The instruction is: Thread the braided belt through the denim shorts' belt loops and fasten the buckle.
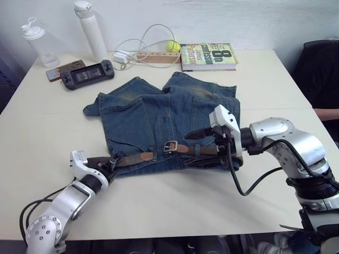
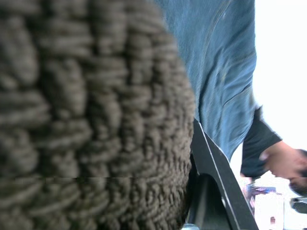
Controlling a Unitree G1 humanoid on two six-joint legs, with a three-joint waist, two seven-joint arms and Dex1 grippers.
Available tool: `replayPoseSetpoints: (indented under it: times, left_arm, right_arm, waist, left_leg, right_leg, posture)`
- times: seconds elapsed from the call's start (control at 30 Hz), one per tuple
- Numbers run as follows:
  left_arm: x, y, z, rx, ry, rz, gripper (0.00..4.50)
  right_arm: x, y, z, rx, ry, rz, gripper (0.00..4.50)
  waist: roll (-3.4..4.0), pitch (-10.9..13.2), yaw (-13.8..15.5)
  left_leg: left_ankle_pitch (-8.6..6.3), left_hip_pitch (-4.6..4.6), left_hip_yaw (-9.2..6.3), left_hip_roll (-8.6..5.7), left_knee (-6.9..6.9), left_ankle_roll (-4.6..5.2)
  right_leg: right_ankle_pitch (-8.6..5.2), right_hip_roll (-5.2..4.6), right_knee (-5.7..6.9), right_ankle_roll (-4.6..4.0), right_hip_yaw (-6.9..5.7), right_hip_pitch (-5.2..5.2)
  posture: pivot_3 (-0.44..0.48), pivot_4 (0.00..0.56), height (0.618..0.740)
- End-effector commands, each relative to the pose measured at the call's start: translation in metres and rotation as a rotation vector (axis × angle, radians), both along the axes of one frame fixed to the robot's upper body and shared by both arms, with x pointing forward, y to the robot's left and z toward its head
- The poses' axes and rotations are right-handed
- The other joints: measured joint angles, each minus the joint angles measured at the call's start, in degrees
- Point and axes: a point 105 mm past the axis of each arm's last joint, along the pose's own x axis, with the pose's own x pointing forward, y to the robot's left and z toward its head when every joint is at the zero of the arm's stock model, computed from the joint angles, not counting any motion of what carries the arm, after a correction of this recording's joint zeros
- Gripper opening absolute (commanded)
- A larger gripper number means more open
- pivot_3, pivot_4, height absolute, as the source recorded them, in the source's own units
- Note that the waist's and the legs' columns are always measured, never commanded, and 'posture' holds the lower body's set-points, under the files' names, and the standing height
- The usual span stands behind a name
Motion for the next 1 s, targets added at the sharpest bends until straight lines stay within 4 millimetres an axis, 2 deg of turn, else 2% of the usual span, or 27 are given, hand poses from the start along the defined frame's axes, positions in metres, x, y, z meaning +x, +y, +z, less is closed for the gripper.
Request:
replayPoseSetpoints:
  times: [0.03, 0.13, 0.33, 0.57, 0.7, 0.87, 1.0]
  left_arm:
    - [0.000, 0.002, 0.005, 0.013, 0.035, 0.019, 0.00]
    - [0.003, 0.007, 0.007, -0.004, 0.058, 0.065, 0.00]
    - [0.003, -0.002, 0.010, 0.010, 0.070, 0.046, 0.00]
    - [0.005, -0.003, 0.018, 0.052, 0.044, 0.023, 0.00]
    - [0.006, -0.008, 0.028, 0.104, 0.012, -0.015, 0.00]
    - [0.005, 0.000, 0.032, 0.186, 0.002, -0.035, 0.00]
    - [0.002, 0.010, 0.033, 0.257, 0.008, -0.043, 0.00]
  right_arm:
    - [-0.008, 0.003, 0.004, -0.009, -0.026, 0.040, 4.49]
    - [-0.010, 0.003, 0.002, -0.010, -0.012, 0.048, 4.49]
    - [-0.013, 0.004, 0.000, -0.007, -0.010, 0.049, 4.49]
    - [-0.014, 0.005, -0.001, -0.011, -0.015, 0.045, 4.49]
    - [-0.015, 0.006, -0.002, -0.010, -0.014, 0.043, 4.49]
    - [-0.013, 0.010, -0.002, 0.001, -0.036, 0.031, 4.49]
    - [-0.006, 0.018, -0.014, -0.030, -0.111, 0.019, 4.49]
  waist:
    - [0.00, 0.0, -0.1]
    - [0.00, 0.0, 0.0]
    - [0.00, 0.0, 0.0]
    - [0.00, 0.0, 0.0]
    - [0.00, 0.0, 0.1]
    - [0.00, 0.0, -0.1]
    - [0.01, 0.0, -0.1]
  left_leg:
    - [0.00, 0.00, 0.00, 0.00, 0.00, 0.00]
    - [0.00, 0.00, 0.00, 0.01, -0.01, 0.00]
    - [0.00, 0.00, 0.00, 0.00, 0.00, 0.00]
    - [0.00, 0.00, 0.00, 0.00, 0.01, -0.01]
    - [0.00, 0.00, 0.00, 0.00, 0.01, -0.01]
    - [0.00, 0.00, 0.00, 0.00, 0.00, -0.01]
    - [0.01, 0.00, 0.00, 0.00, 0.00, -0.02]
  right_leg:
    - [0.00, 0.00, -0.03, 0.00, 0.01, 0.00]
    - [0.00, 0.01, -0.05, 0.00, 0.00, 0.00]
    - [0.00, 0.01, -0.03, 0.01, -0.01, 0.00]
    - [0.00, 0.01, -0.04, 0.01, -0.02, 0.01]
    - [0.00, 0.01, -0.04, 0.01, -0.03, 0.01]
    - [0.00, 0.02, -0.05, 0.01, -0.02, 0.00]
    - [0.00, 0.02, -0.04, 0.01, -0.03, 0.00]
  posture:
    - [0.000, 0.150, 0.735]
    - [0.000, 0.150, 0.735]
    - [0.000, 0.150, 0.735]
    - [0.000, 0.150, 0.735]
    - [0.000, 0.150, 0.735]
    - [0.000, 0.150, 0.735]
    - [0.000, 0.150, 0.735]
